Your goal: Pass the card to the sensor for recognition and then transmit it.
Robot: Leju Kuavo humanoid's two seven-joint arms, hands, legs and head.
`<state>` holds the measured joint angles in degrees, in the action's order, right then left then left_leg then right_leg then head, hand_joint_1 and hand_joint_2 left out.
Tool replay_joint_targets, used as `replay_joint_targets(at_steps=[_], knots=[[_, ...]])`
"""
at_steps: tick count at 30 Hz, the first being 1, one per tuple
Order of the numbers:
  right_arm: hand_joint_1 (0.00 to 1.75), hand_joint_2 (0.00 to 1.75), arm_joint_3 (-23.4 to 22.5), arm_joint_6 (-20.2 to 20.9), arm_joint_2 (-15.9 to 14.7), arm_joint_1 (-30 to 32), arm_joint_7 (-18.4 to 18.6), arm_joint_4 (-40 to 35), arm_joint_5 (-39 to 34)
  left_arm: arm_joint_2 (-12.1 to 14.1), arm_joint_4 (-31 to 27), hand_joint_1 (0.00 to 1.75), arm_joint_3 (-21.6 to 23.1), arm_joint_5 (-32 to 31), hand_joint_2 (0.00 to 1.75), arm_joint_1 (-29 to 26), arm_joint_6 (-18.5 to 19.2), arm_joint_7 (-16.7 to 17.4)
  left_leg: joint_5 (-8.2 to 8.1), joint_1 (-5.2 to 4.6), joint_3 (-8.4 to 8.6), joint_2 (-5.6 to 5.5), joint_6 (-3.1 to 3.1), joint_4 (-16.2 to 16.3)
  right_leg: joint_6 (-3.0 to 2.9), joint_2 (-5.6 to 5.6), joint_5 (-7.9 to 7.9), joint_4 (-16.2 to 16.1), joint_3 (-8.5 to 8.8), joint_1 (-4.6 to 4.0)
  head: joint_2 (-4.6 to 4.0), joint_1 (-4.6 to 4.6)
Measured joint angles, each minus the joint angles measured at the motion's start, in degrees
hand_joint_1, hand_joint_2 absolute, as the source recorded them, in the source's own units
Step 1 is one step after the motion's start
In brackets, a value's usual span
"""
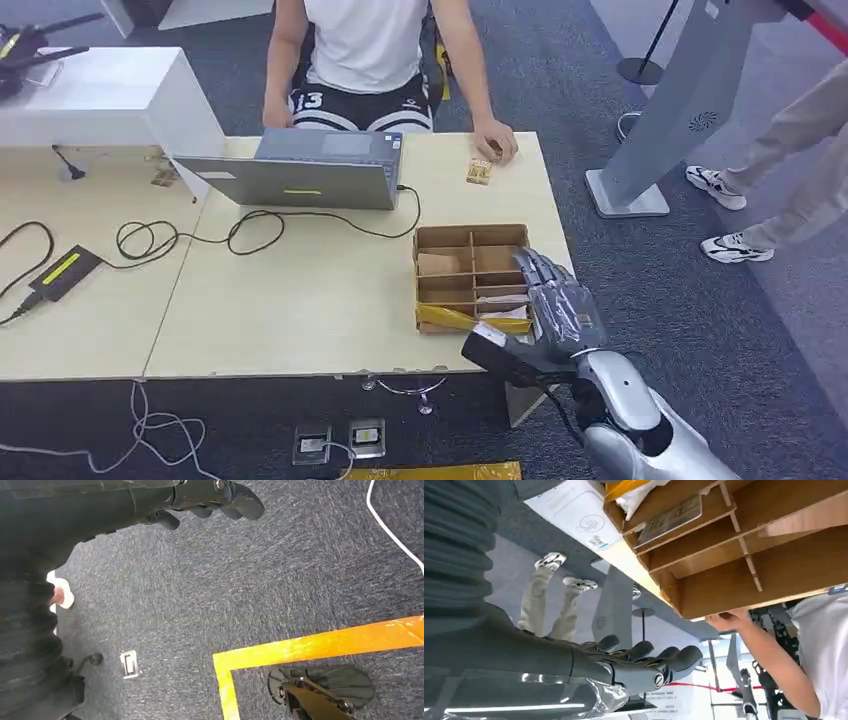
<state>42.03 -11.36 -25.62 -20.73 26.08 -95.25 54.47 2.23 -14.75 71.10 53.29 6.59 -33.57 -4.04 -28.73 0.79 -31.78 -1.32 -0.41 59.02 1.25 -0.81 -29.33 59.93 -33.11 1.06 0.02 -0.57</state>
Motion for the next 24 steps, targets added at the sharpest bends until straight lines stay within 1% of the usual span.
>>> replay_joint_targets(at_steps=[6, 11, 15, 19, 24], knots=[[0.00, 1.75, -1.0, 2.0, -0.1, -0.2, 0.3, -0.1, 3.1, 0.0, 0.0, 0.00, 0.0, 0.0, 1.75, 0.0, 0.0, 0.1, 0.00, 0.00, -0.01, 0.00, 0.00, 0.0, 0.00, 0.00, 0.00, 0.0, 0.00, 0.00, 0.00, -0.02], [0.00, 1.75, -1.5, 2.1, -0.1, -0.6, 0.5, 0.0, 3.2, 0.0, 0.0, 0.00, 0.0, 0.0, 1.75, 0.1, 0.1, 0.1, 0.00, 0.00, -0.01, 0.00, 0.00, 0.0, 0.00, 0.00, 0.00, 0.0, 0.01, 0.00, 0.00, 0.00], [0.00, 1.75, -1.8, 2.1, -0.1, -1.2, -0.2, 0.3, 3.1, -0.1, 0.0, 0.00, 0.0, -0.1, 1.75, 0.4, 0.2, 0.1, 0.00, 0.00, -0.02, 0.00, 0.00, 0.0, 0.00, 0.00, 0.00, 0.0, 0.01, 0.00, 0.00, -0.02], [0.00, 1.75, -1.8, 2.6, 0.1, -2.5, -1.8, 1.7, 1.4, -0.2, 0.0, 0.00, 0.0, -0.7, 1.75, 0.9, 0.5, 0.4, 0.00, 0.00, -0.05, -0.01, 0.00, 0.0, 0.00, 0.02, 0.00, 0.0, 0.01, 0.00, 0.00, 0.00], [0.00, 1.75, -1.1, 3.0, 1.8, -4.9, -4.2, 6.3, -1.2, -0.3, 0.0, 0.00, 0.0, -1.1, 1.75, 1.7, 0.5, 1.1, 0.02, 0.01, -0.05, -0.03, 0.00, 0.0, 0.00, 0.03, 0.00, 0.0, 0.01, -0.01, 0.00, -0.02]])
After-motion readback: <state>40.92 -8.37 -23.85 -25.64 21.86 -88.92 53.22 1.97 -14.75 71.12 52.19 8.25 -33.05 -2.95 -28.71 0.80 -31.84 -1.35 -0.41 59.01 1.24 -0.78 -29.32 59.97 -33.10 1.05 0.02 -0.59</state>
